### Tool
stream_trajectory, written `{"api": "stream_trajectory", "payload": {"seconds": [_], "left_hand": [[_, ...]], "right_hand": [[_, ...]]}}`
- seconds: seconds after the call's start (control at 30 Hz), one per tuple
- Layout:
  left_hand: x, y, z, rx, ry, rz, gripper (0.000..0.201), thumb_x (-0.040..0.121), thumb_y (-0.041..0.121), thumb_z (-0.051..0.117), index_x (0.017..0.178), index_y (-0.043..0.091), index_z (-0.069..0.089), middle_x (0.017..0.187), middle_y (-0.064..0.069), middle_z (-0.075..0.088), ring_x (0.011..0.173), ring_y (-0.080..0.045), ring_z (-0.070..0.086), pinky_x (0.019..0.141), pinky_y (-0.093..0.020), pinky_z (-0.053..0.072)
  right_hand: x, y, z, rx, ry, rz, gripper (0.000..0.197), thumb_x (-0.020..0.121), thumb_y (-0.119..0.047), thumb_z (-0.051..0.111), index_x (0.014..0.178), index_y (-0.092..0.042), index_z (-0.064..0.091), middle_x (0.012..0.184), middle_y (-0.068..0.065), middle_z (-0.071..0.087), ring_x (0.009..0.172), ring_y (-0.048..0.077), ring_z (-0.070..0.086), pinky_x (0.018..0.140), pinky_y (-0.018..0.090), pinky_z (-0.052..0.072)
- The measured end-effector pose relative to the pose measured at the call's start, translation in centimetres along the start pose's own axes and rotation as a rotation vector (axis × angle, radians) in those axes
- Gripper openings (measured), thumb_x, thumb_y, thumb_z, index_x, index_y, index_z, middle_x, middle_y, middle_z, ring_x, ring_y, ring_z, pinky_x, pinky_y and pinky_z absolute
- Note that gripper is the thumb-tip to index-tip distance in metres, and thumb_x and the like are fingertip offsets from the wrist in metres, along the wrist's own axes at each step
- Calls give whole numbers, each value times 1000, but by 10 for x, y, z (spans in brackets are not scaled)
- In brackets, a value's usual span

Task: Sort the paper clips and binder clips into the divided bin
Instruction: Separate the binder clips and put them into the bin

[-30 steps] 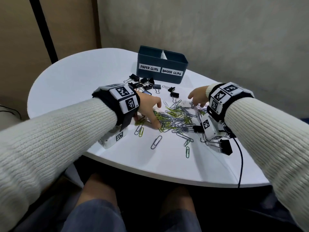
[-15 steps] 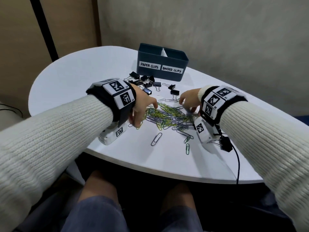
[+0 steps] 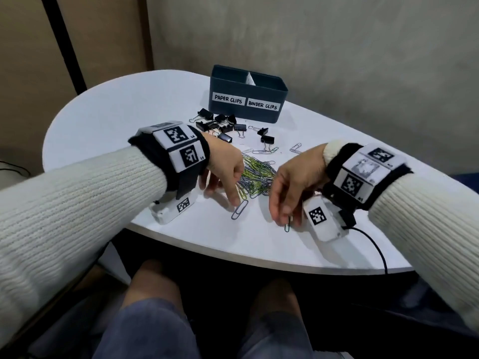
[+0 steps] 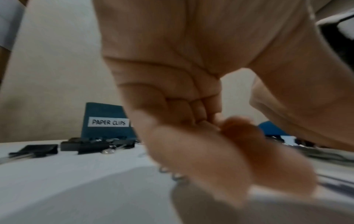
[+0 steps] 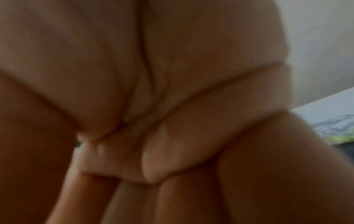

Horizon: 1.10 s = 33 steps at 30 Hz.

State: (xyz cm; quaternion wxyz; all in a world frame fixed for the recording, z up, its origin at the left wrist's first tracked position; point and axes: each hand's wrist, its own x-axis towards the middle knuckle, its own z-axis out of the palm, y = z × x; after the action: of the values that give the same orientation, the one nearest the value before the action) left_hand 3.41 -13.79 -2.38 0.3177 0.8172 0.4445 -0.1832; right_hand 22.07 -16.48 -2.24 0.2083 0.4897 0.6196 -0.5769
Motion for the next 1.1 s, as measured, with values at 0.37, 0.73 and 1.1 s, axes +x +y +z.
{"api": "stream_trajectory", "payload": {"seconds": [0.37,0.73,1.1], "left_hand": [[8,11,-1,158,398,-8,35,73,34,79,82,14,52,74,-1,56,51,-10,48,36,-18,42],[22,19,-4,61,260,-105,57,74,28,79,120,1,59,50,-1,65,25,-3,50,29,-4,32],[31,12,-9,-51,312,-82,43,85,1,65,126,-2,52,89,-20,72,25,-6,54,45,-18,52]], "right_hand": [[9,-11,-13,-79,754,-57,13,84,-3,64,77,-14,63,73,6,64,58,15,58,55,26,54],[21,-29,-13,-492,719,262,75,72,-27,79,136,-18,40,131,6,55,100,21,58,62,26,49],[25,-13,-24,-254,859,109,40,77,-6,73,114,-9,58,116,17,63,99,37,67,84,48,57]]}}
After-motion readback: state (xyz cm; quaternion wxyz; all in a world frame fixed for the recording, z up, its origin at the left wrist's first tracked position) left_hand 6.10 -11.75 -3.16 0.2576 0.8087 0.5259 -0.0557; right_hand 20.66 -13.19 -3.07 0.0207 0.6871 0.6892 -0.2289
